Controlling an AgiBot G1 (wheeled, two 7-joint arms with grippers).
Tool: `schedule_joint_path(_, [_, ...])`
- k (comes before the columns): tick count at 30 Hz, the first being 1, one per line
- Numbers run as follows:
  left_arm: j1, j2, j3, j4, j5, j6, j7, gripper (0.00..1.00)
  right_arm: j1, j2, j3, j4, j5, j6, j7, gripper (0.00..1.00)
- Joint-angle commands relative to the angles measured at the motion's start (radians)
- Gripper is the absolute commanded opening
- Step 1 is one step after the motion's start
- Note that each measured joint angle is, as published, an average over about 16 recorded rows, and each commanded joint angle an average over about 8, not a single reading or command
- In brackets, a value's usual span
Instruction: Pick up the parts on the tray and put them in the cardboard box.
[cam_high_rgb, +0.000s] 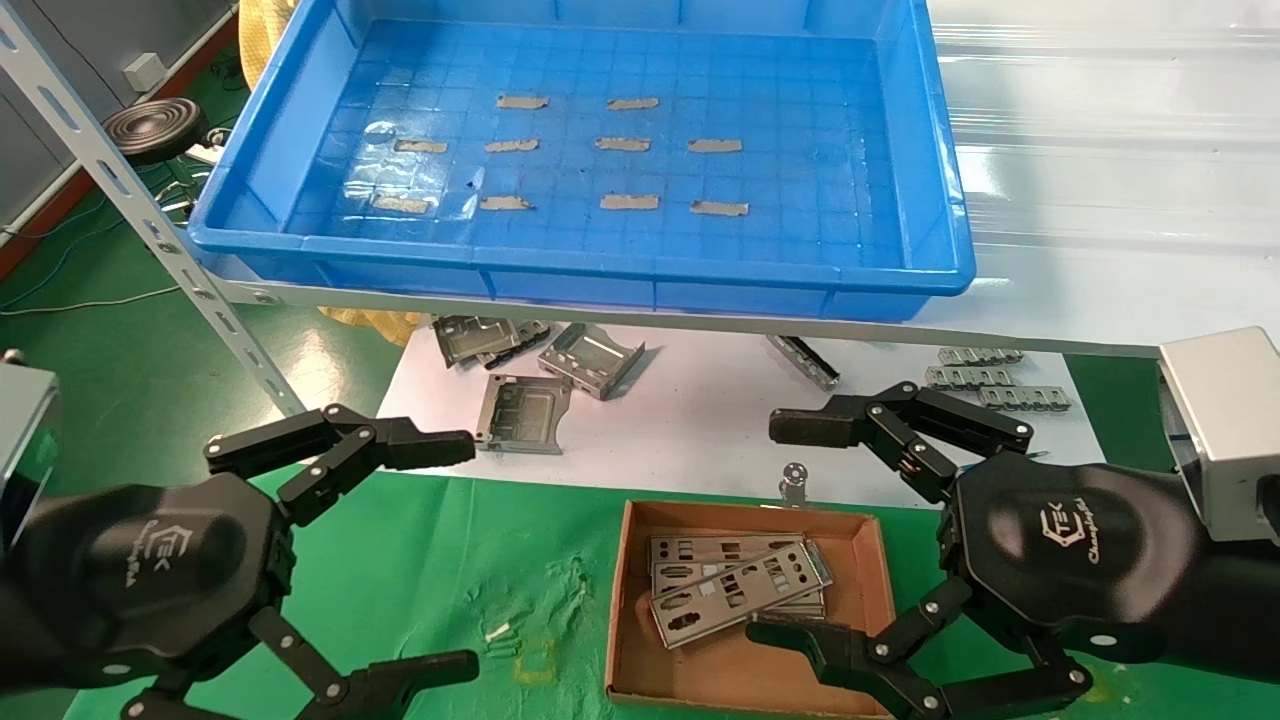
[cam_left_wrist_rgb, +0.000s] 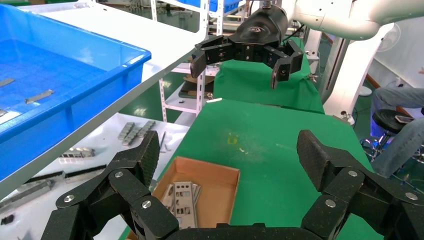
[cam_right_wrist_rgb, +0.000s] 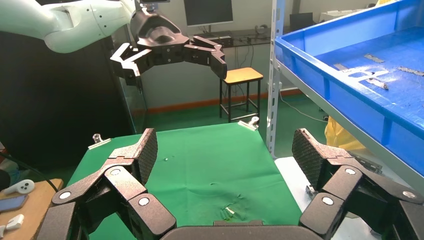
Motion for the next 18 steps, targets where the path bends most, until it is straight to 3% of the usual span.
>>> schedule_joint_path(1, [-0.001, 0.001, 0.001, 0.001, 0.000, 0.000, 0.000, 1.00, 0.000, 0.000, 0.000, 0.000, 0.000, 0.000, 0.000, 1.00])
schedule_joint_path(18, [-0.002, 0.002, 0.003, 0.002, 0.002, -0.001, 0.000, 1.00, 0.000, 0.000, 0.000, 0.000, 0.000, 0.000, 0.000, 1.00])
